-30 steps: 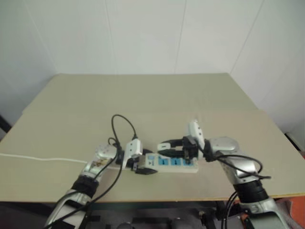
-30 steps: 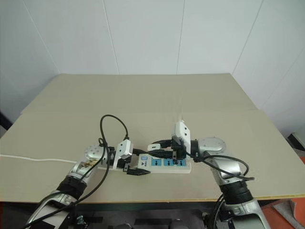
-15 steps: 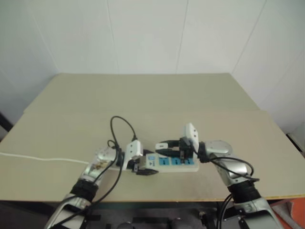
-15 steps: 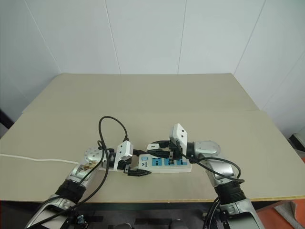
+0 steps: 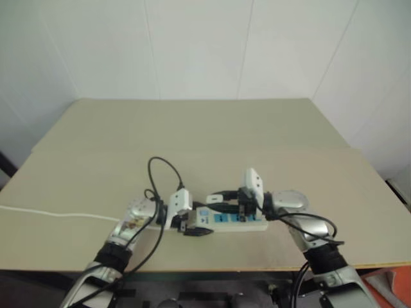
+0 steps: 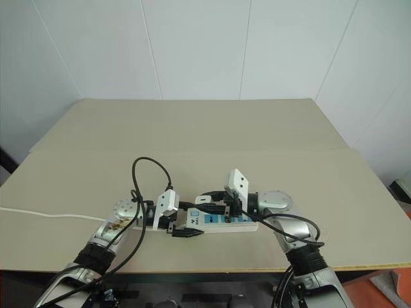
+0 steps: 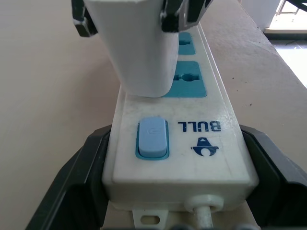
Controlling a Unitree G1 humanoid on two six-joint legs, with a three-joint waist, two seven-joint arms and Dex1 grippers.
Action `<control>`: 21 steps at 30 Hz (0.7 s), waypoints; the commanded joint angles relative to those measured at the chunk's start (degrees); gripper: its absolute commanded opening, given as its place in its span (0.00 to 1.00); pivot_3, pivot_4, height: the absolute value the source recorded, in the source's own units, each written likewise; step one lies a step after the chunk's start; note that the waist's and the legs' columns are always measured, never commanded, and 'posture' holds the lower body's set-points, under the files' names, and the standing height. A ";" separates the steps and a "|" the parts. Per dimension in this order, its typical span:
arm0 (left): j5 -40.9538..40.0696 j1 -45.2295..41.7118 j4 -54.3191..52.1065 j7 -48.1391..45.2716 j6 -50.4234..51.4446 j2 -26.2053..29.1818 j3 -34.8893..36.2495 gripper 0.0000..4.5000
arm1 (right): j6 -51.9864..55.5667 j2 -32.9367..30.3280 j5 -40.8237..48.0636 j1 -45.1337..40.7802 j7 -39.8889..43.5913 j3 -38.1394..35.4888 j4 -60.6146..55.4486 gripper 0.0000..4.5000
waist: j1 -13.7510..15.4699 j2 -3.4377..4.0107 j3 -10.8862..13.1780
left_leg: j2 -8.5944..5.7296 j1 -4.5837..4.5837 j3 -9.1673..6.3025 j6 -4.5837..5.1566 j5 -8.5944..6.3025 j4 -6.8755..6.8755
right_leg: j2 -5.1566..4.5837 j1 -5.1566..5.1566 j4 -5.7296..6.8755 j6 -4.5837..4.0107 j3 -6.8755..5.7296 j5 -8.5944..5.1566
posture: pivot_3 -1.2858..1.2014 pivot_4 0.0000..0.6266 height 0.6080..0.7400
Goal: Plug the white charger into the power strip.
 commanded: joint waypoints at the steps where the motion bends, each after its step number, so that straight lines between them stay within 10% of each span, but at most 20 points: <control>1: 1.71 1.32 0.93 -1.47 0.88 0.18 -2.63 0.73 | -1.24 0.65 -0.65 0.38 -0.64 0.37 1.65 0.26 | -0.08 0.00 0.00 | 0.00 0.01 0.00 0.00 0.00 0.00 | 0.00 0.01 0.01 0.00 0.00 0.00 | 0.52 0.24 1.00; 21: 1.38 0.52 1.36 -3.24 1.13 2.82 -1.74 0.73 | -6.10 -3.61 -1.78 1.62 4.14 -0.41 9.17 0.26 | -0.04 0.00 -0.01 | 0.00 0.08 -0.01 0.00 0.00 -0.04 | 0.00 0.12 -0.07 0.00 -0.01 -0.01 | 0.52 0.24 1.00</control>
